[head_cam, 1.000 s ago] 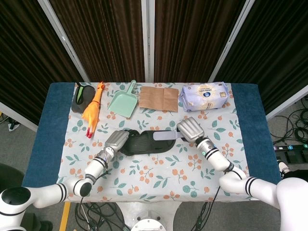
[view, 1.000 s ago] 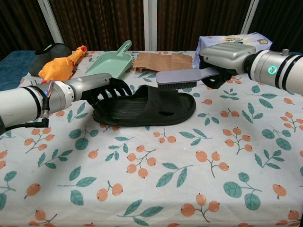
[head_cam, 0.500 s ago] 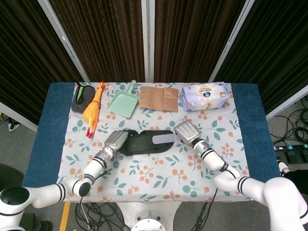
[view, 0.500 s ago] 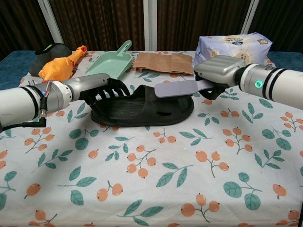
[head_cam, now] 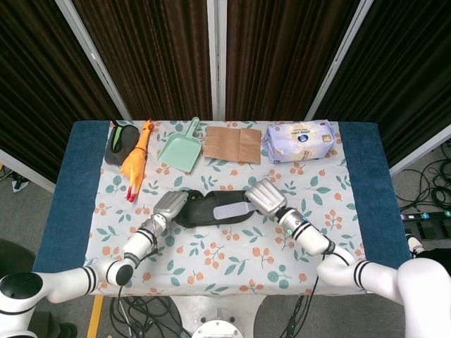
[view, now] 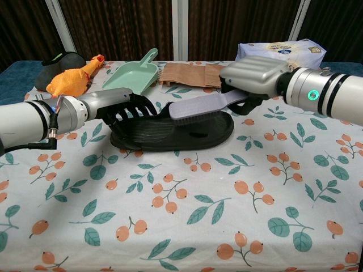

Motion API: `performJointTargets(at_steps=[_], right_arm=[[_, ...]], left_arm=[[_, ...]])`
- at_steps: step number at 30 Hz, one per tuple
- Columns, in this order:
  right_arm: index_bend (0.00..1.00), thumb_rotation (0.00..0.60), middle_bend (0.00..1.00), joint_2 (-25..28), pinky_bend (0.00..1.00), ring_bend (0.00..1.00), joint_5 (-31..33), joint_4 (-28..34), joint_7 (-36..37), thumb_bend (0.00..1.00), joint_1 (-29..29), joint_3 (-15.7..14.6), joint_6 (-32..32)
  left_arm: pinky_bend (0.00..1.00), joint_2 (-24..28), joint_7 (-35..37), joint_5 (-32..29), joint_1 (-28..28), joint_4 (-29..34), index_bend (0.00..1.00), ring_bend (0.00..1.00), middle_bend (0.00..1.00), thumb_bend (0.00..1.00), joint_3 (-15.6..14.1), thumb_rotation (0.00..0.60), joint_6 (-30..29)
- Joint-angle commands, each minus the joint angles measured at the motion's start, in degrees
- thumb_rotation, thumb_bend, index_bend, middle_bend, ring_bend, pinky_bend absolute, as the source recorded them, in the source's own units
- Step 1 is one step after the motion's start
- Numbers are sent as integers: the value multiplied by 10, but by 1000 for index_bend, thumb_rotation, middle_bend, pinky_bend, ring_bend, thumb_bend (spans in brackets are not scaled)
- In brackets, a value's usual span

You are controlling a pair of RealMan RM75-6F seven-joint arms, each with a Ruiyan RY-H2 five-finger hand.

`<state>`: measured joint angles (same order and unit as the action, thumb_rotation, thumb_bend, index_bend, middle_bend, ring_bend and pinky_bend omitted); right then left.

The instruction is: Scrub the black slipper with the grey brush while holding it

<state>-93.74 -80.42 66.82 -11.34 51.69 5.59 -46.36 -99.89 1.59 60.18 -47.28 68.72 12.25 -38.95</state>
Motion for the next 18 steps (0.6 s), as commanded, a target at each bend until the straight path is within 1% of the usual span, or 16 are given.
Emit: performJointTargets(at_steps=[1, 5, 11, 15, 18], right_arm=[[1000, 600, 979, -27, 1000, 1000, -15, -33, -14, 917, 10, -14, 14], [1000, 600, 979, -34, 1000, 1000, -13, -66, -28, 917, 2, -24, 14], [1000, 600, 980, 2, 1000, 1000, 2, -73, -27, 920, -27, -26, -3], [1000, 600, 980, 28, 1000, 1000, 20, -64, -8, 921, -39, -7, -19], [1000, 600, 979, 30, 1000, 1000, 34, -58, 9, 924, -36, 14, -22]], left_arm=[[350, 2, 4, -1, 0, -1, 399, 310, 418, 246, -1, 600, 3], [350, 5, 9, 3, 2, 0, 399, 310, 419, 246, -2, 600, 2], [350, 8, 13, 10, 4, 0, 399, 310, 419, 246, -5, 600, -1], [351, 9, 16, 16, 6, 2, 399, 310, 419, 246, -6, 600, -5], [350, 11, 17, 19, 6, 3, 399, 310, 418, 246, -6, 600, -7]])
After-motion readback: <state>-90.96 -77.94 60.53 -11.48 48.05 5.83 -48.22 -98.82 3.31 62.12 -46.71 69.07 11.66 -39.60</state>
